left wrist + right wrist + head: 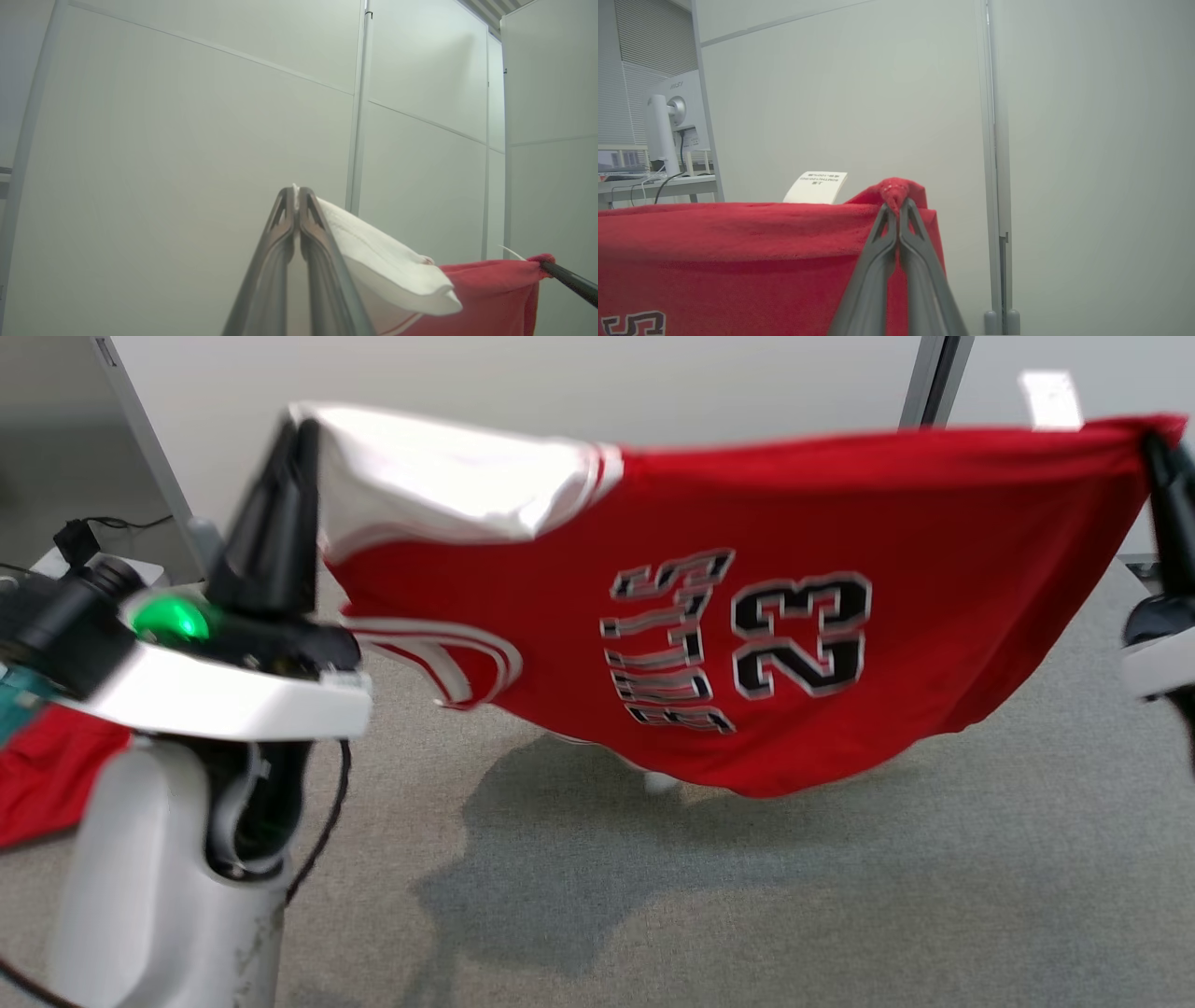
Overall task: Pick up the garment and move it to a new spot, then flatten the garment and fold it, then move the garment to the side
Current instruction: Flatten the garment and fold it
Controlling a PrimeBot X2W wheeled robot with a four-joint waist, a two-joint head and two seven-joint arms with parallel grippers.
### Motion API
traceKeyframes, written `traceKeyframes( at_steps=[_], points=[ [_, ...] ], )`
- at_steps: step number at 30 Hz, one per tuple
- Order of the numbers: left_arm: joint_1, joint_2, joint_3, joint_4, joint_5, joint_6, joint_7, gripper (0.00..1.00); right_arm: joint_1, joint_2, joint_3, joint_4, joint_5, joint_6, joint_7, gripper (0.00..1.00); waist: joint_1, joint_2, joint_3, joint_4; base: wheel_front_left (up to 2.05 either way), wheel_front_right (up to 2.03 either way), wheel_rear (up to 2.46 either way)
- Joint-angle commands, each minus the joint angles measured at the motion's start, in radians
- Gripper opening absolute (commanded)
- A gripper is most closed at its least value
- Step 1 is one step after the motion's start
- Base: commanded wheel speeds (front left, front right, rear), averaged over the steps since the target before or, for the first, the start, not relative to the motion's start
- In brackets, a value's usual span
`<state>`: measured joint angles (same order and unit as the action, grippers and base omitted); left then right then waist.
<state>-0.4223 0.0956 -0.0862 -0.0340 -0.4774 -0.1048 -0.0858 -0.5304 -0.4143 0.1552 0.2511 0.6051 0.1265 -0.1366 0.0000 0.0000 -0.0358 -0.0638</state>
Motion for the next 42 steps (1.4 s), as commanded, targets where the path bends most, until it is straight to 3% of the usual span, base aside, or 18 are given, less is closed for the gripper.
traceKeyframes(
  at_steps=[1,7,8,12,15,18,22,25,28,30,35,42],
  points=[
    [-0.087,0.024,0.045,-0.105,-0.042,-0.001,0.035,0.0,-0.025,-0.036,-0.032,-0.08,0.034,0.004,0.041,0.0,0.0,0.0,-0.012,0.0,0.0,0.0,0.0],
    [-0.174,0.003,0.065,-0.343,-0.175,0.063,0.186,0.0,0.019,-0.091,-0.205,-0.343,0.067,0.004,0.223,0.0,0.0,0.0,-0.028,0.006,0.0,0.0,0.0],
    [-0.174,0.003,0.065,-0.343,-0.175,0.063,0.186,0.0,0.019,-0.091,-0.205,-0.343,0.067,0.004,0.223,0.0,0.0,0.0,-0.028,0.006,0.0,0.0,0.0],
    [-0.199,-0.003,0.061,-0.358,-0.261,0.136,0.333,0.0,0.045,-0.076,-0.283,-0.446,0.068,0.004,0.4,0.0,0.0,0.0,-0.024,0.011,0.0,0.0,0.0],
    [-0.211,-0.002,0.055,-0.278,-0.291,0.164,0.397,0.0,0.04,-0.036,-0.283,-0.415,0.064,0.004,0.523,0.0,0.0,0.0,-0.009,0.016,0.0,0.0,0.0],
    [-0.242,0.0,0.045,-0.126,-0.288,0.154,0.394,0.0,-0.021,0.003,-0.248,-0.283,0.034,0.004,0.601,0.0,0.0,0.0,0.013,0.021,0.0,0.0,0.0],
    [-0.377,0.011,0.009,0.178,-0.216,0.079,0.277,0.0,-0.233,0.063,-0.141,0.012,-0.06,0.004,0.58,0.0,0.0,0.0,0.042,0.03,0.0,0.0,0.0],
    [-0.526,0.016,0.004,0.444,-0.156,0.039,0.12,0.0,-0.443,0.117,-0.056,0.26,-0.158,0.004,0.411,0.0,0.0,0.0,0.037,0.03,0.0,0.0,0.0],
    [-0.679,0.0,-0.004,0.624,-0.135,0.005,-0.055,0.0,-0.627,0.12,-0.04,0.457,-0.276,0.004,0.184,0.0,0.0,0.0,0.052,0.047,0.0,0.0,0.0],
    [-0.738,-0.011,-0.029,0.713,-0.145,-0.015,-0.115,0.0,-0.7,0.107,-0.024,0.58,-0.343,0.004,0.098,0.0,0.0,0.0,0.065,0.057,0.0,0.0,0.0],
    [-0.675,-0.02,-0.209,0.794,-0.25,-0.025,-0.121,0.0,-0.689,0.085,0.029,0.83,-0.388,0.004,0.051,0.0,0.0,0.0,0.12,0.058,0.0,0.0,0.0],
    [-0.448,0.037,-0.433,0.804,-0.423,-0.026,-0.158,0.0,-0.514,0.136,0.022,0.989,-0.251,0.004,0.062,0.0,0.0,0.0,0.261,0.034,0.0,0.0,0.0]
  ],
)
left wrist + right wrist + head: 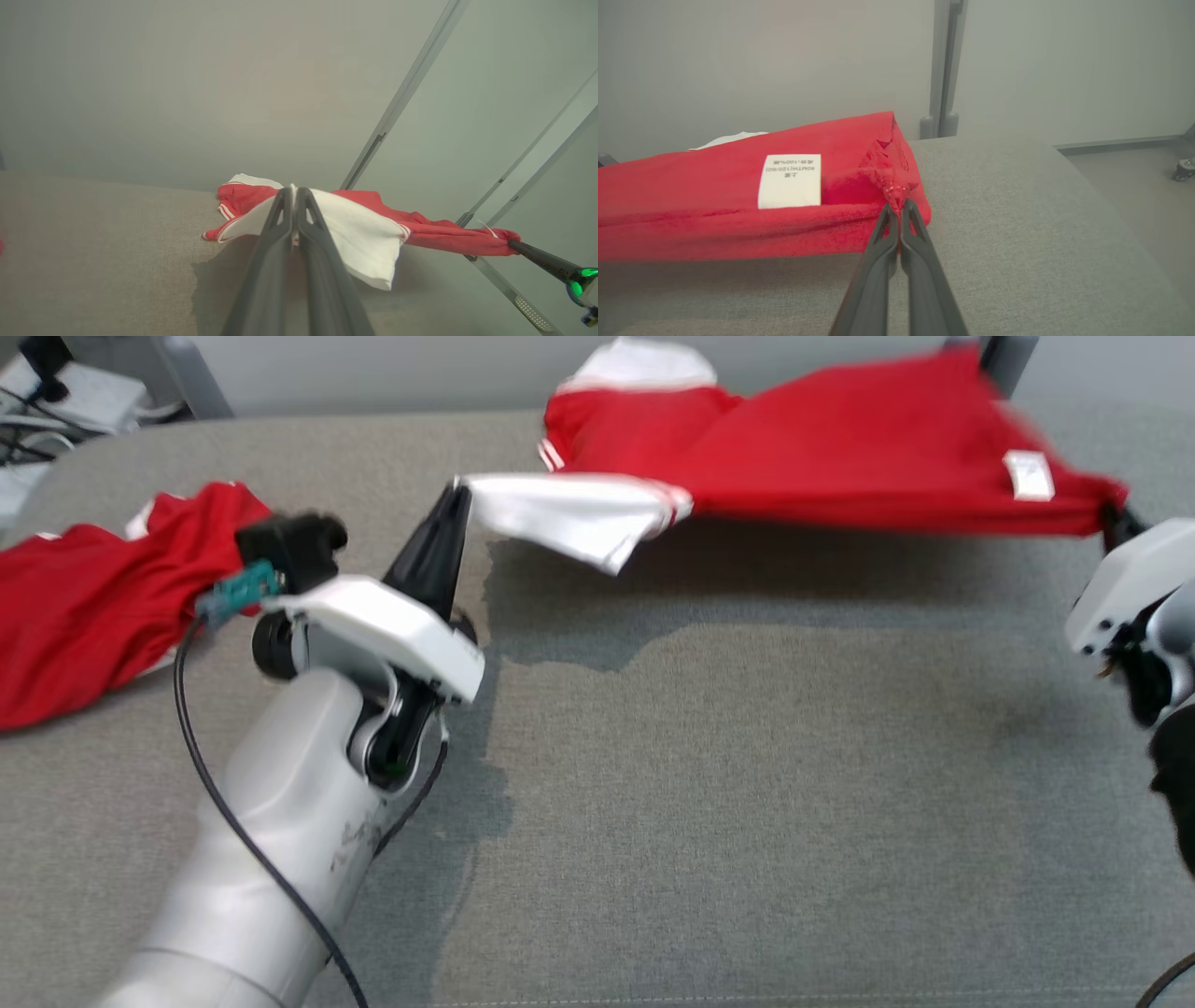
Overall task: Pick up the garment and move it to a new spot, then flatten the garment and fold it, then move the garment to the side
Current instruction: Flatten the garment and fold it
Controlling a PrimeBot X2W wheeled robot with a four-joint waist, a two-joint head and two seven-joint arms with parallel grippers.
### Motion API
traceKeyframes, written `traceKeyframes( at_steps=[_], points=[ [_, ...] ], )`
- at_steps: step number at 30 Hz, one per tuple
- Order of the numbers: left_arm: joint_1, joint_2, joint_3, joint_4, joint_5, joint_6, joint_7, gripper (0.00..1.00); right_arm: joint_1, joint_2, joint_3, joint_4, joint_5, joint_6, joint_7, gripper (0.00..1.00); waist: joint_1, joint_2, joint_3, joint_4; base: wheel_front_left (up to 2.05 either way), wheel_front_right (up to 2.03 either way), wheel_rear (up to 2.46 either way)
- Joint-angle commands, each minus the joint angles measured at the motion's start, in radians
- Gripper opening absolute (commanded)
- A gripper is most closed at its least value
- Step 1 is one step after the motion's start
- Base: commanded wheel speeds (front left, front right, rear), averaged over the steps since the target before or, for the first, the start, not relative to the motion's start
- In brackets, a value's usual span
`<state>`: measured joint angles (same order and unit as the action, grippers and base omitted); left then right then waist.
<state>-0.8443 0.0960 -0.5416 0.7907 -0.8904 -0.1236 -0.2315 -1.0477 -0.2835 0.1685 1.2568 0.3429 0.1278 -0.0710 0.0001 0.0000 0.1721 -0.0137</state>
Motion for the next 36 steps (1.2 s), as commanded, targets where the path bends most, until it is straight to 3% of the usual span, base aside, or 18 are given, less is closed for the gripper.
traceKeyframes(
  at_steps=[1,7,21,24,36],
  points=[
    [-0.002,0.041,0.007,-0.011,-0.024,-0.007,-0.018,0.0,0.024,0.017,0.003,-0.012,0.037,0.003,0.0,0.0,-0.0001,0.0,0.069,-0.02,0.0,0.0,0.0],
    [0.112,0.065,-0.028,-0.018,-0.06,-0.007,-0.03,0.0,0.128,0.037,0.037,-0.029,0.135,0.003,0.014,0.0,-0.0001,0.0,0.097,-0.027,0.0,0.0,0.0],
    [0.347,0.071,0.034,-0.134,0.042,-0.007,-0.03,0.0,0.358,-0.07,0.104,-0.164,0.374,0.003,0.023,0.0,-0.0001,0.0,0.015,0.037,0.0,0.0,0.0],
    [0.402,0.063,0.054,-0.157,0.05,-0.007,-0.03,0.0,0.417,-0.088,0.11,-0.202,0.437,0.003,0.042,0.04,-0.0001,0.0,0.001,0.037,0.0,0.0,0.0],
    [0.555,0.038,0.081,-0.206,0.068,0.006,-0.03,0.0,0.581,-0.151,0.173,-0.306,0.563,0.003,0.058,0.0,-0.0001,0.0,-0.013,0.025,0.0,0.0,0.0]
  ],
)
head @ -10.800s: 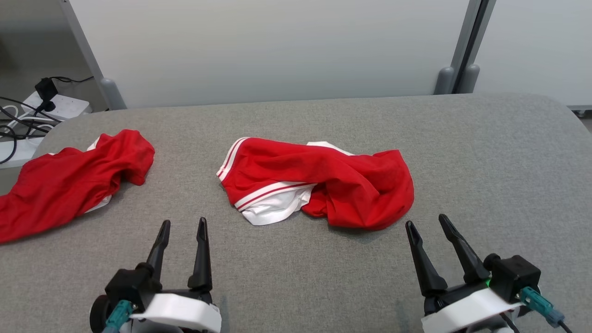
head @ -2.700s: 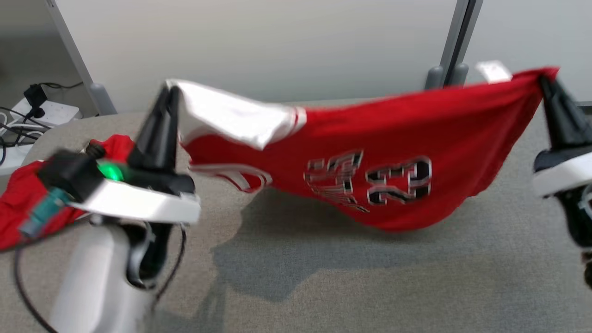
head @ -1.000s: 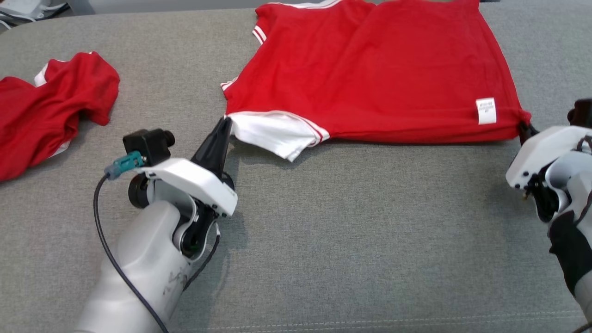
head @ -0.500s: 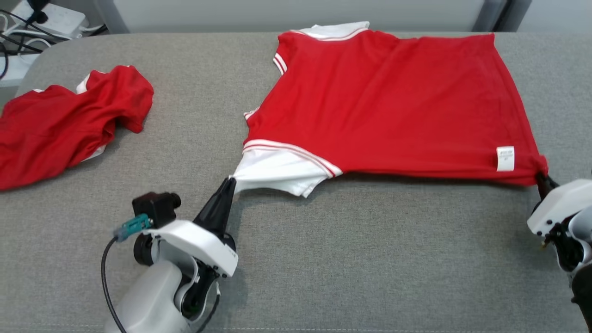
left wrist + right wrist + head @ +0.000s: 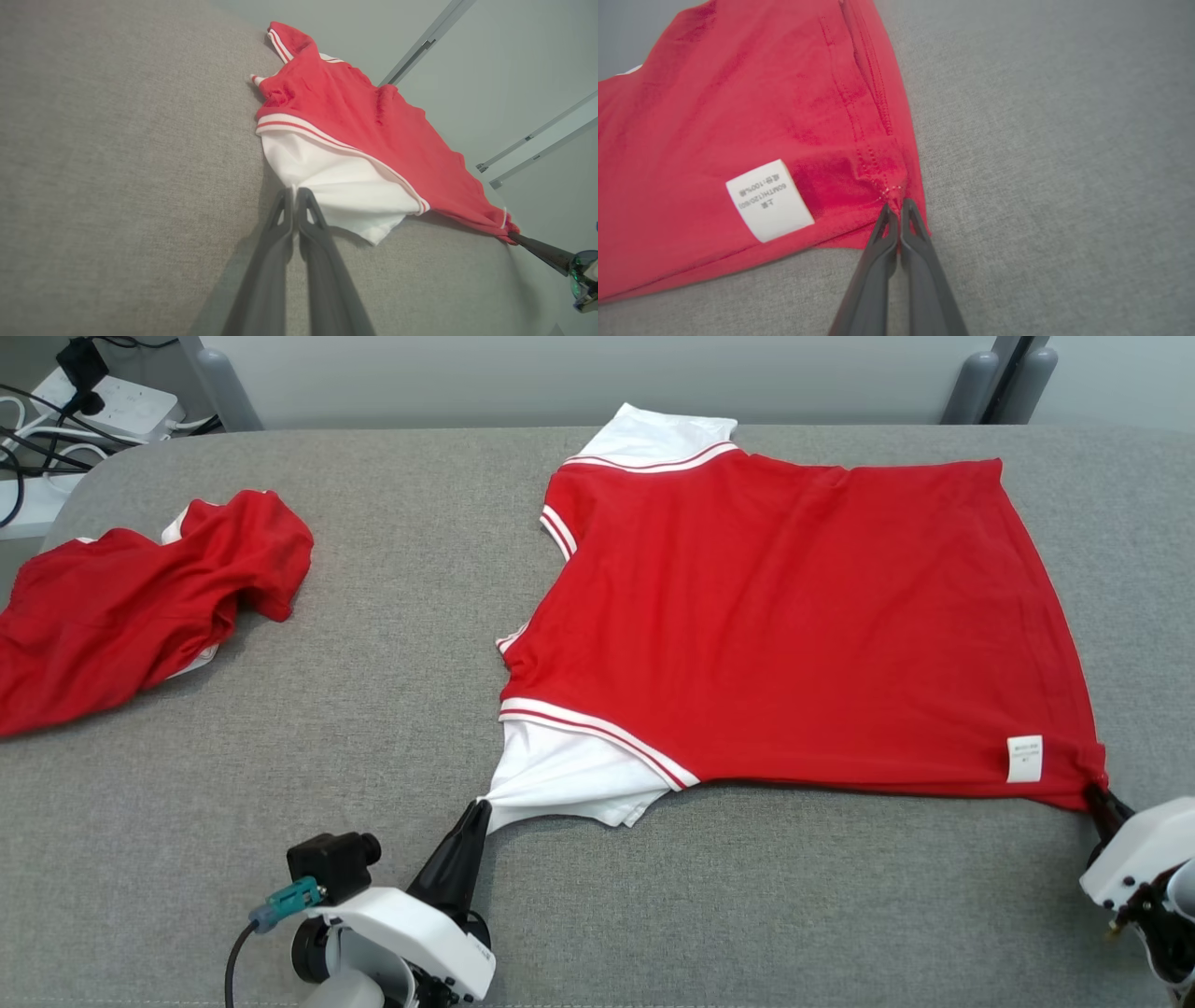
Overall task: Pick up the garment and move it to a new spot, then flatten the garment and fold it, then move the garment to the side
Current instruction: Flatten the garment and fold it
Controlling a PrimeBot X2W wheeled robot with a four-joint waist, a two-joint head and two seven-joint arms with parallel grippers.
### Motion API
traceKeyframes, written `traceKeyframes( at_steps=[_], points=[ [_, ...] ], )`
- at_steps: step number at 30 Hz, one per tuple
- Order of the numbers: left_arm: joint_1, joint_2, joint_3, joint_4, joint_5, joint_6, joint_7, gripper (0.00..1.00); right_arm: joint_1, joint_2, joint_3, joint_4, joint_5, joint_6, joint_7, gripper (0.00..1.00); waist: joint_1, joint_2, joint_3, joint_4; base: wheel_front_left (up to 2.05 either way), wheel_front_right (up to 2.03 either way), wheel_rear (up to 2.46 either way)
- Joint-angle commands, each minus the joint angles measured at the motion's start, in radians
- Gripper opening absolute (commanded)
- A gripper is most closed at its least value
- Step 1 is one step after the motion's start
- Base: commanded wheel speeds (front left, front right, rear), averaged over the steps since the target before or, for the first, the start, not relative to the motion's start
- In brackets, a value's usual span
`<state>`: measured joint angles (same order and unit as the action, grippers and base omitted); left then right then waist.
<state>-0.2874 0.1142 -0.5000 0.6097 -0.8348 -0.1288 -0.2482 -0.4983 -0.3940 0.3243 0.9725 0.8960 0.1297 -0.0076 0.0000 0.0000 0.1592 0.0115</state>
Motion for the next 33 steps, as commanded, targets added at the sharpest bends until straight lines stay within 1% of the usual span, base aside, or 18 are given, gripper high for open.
traceKeyframes(
  at_steps=[1,7,11,14,18,19,23,25,28,29,30,31,33],
  points=[
    [0.005,0.018,0.038,-0.028,0.013,0.014,-0.013,0.0,0.041,-0.043,0.023,-0.027,0.017,0.001,-0.004,0.0,0.0,0.0,-0.001,0.0,0.0,0.0,0.0],
    [0.054,0.022,0.034,-0.062,0.011,0.051,-0.001,0.0,0.092,-0.068,0.052,-0.053,0.041,0.001,-0.01,0.0,0.0,0.0,-0.009,-0.001,0.0,0.0,0.0],
    [0.097,0.033,0.045,-0.123,-0.014,0.077,0.029,0.0,0.108,-0.089,0.063,-0.056,0.038,0.001,-0.034,0.0,0.0,0.0,-0.015,-0.004,0.0,0.0,0.0],
    [0.137,0.043,0.054,-0.195,-0.042,0.098,0.068,0.0,0.119,-0.097,0.069,-0.057,0.043,0.001,-0.042,0.0,0.0,0.0,-0.023,-0.004,0.0,0.0,0.0],
    [0.188,0.075,0.044,-0.296,-0.056,0.137,0.145,0.0,0.139,-0.098,0.075,-0.053,0.057,0.001,-0.036,0.0,0.0,0.0,-0.033,0.0,0.0,0.0,0.0],
    [0.188,0.075,0.044,-0.296,-0.056,0.137,0.145,0.0,0.139,-0.098,0.075,-0.053,0.057,0.001,-0.036,0.0,0.0,0.0,-0.033,0.0,0.0,0.0,0.0],
    [0.227,0.109,0.017,-0.379,-0.059,0.175,0.237,0.0,0.168,-0.104,0.074,-0.058,0.074,0.001,-0.033,0.0,0.0,0.0,-0.038,0.01,0.0,0.0,0.0],
    [0.236,0.124,0.004,-0.396,-0.048,0.194,0.264,0.0,0.179,-0.105,0.079,-0.057,0.073,0.001,-0.033,0.0,0.0,0.0,-0.037,0.012,0.0,0.0,0.0],
    [0.233,0.131,-0.014,-0.392,-0.027,0.217,0.285,0.0,0.186,-0.099,0.09,-0.047,0.064,0.001,-0.035,0.0,0.0,0.0,-0.035,0.011,0.0,0.0,0.0],
    [0.23,0.129,-0.013,-0.389,-0.018,0.228,0.278,0.35,0.186,-0.096,0.096,-0.044,0.058,0.001,-0.035,0.0,0.0,0.0,-0.034,0.007,0.0,0.0,0.0],
    [0.227,0.123,-0.013,-0.388,-0.015,0.237,0.274,0.49,0.184,-0.095,0.097,-0.036,0.053,0.001,-0.041,0.63,0.0,0.0,-0.034,0.006,0.0,0.0,0.0],
    [0.223,0.119,-0.02,-0.39,-0.004,0.244,0.268,1.0,0.18,-0.093,0.094,-0.02,0.043,0.001,-0.064,1.0,0.0,0.0,-0.035,0.005,0.0,0.0,0.0],
    [0.222,0.118,-0.021,-0.391,0.0,0.247,0.264,1.0,0.179,-0.093,0.091,-0.015,0.04,0.001,-0.078,1.0,0.0,0.0,-0.037,0.004,0.0,0.0,0.0]
  ],
)
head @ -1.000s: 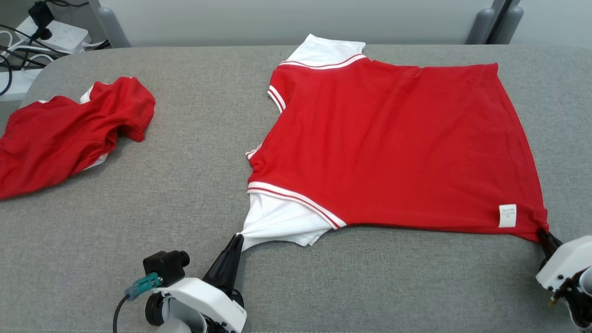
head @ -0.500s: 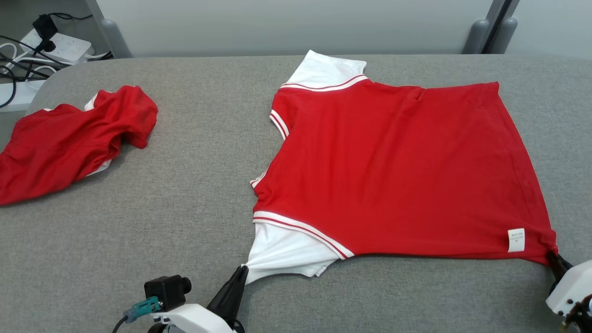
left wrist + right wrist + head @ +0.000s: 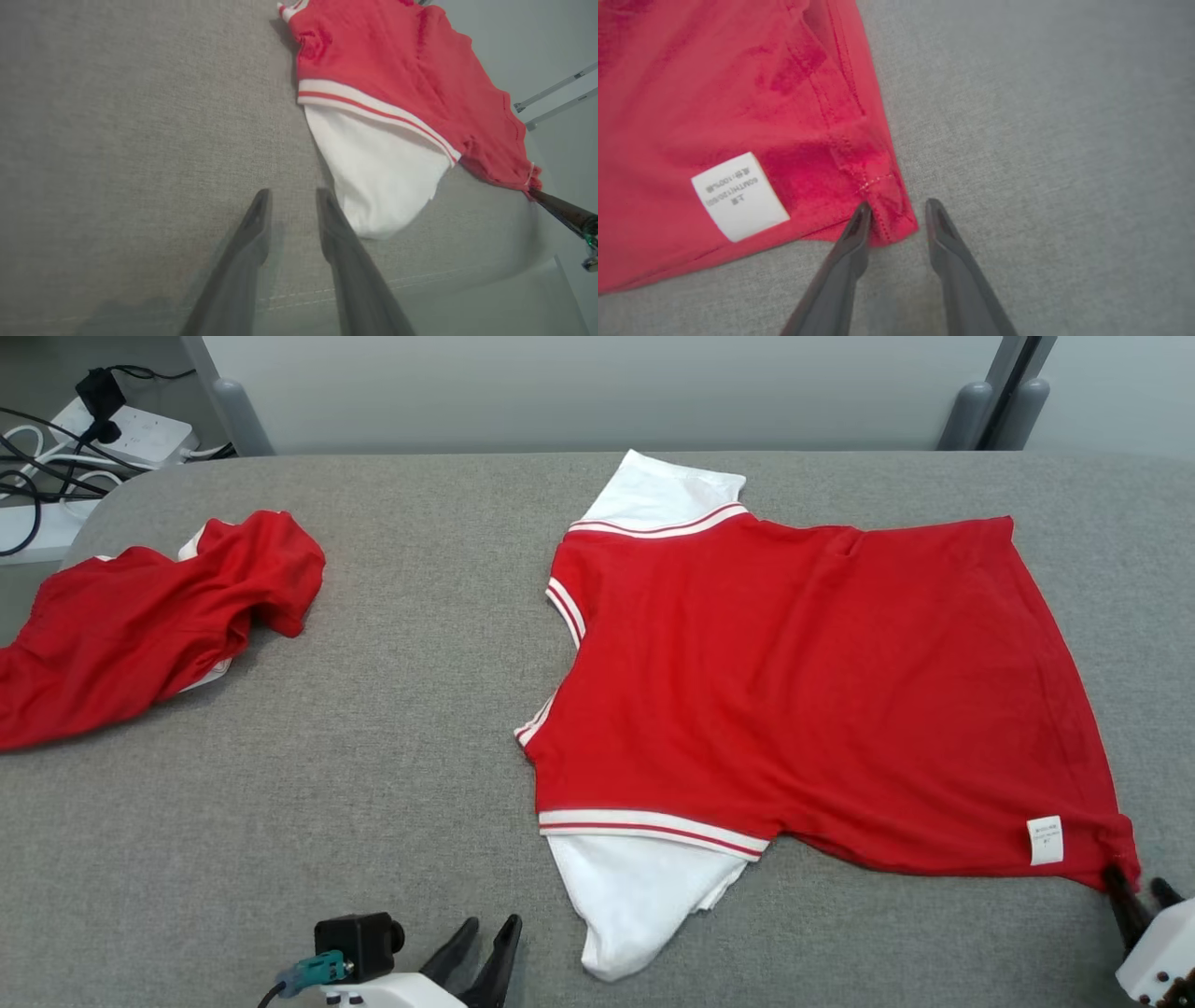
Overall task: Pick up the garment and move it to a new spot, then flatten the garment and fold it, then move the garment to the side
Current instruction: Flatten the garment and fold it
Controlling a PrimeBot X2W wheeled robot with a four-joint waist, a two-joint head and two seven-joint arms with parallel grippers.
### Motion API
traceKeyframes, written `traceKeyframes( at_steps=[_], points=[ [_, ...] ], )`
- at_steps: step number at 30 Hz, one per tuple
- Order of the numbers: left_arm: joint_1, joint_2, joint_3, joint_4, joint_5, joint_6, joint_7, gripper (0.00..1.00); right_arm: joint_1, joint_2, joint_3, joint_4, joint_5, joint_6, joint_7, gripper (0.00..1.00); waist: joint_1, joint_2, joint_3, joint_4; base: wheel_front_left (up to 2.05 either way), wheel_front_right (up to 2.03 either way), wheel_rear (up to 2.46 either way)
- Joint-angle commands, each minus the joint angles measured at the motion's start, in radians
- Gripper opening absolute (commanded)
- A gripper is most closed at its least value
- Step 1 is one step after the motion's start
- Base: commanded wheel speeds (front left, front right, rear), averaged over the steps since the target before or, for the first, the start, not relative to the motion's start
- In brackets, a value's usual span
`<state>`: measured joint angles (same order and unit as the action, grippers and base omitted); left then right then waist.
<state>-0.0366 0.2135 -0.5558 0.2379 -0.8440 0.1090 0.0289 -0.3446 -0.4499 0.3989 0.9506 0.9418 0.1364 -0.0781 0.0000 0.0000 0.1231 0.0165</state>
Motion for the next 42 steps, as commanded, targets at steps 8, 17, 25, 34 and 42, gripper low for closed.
traceKeyframes(
  at_steps=[8,17,25,34,42],
  points=[
    [-0.011,0.04,0.09,-0.051,0.048,0.065,-0.124,1.0,0.005,-0.036,0.025,-0.034,-0.089,-0.006,-0.148,1.0,0.0,0.0,-0.047,-0.019,0.0,0.0,0.0],
    [-0.021,0.039,0.162,-0.133,0.101,0.11,-0.259,1.0,-0.017,0.037,-0.03,-0.224,-0.257,-0.006,-0.183,1.0,0.0,0.0,-0.093,-0.03,0.0,0.0,0.0],
    [-0.023,-0.007,0.204,-0.213,0.187,0.082,-0.289,1.0,0.088,0.133,-0.129,-0.536,-0.407,-0.006,-0.183,1.0,0.0,0.0,-0.134,-0.032,0.0,0.0,0.0],
    [0.053,-0.09,0.284,-0.28,0.317,0.001,-0.29,1.0,0.217,0.204,-0.219,-0.716,-0.466,-0.006,-0.184,1.0,0.0,0.0,-0.171,-0.035,0.0,0.0,0.0],
    [0.145,-0.146,0.337,-0.207,0.413,-0.065,-0.29,1.0,0.348,0.237,-0.264,-0.764,-0.492,-0.006,-0.184,1.0,0.0,0.0,-0.189,-0.036,0.0,0.0,0.0]
  ],
)
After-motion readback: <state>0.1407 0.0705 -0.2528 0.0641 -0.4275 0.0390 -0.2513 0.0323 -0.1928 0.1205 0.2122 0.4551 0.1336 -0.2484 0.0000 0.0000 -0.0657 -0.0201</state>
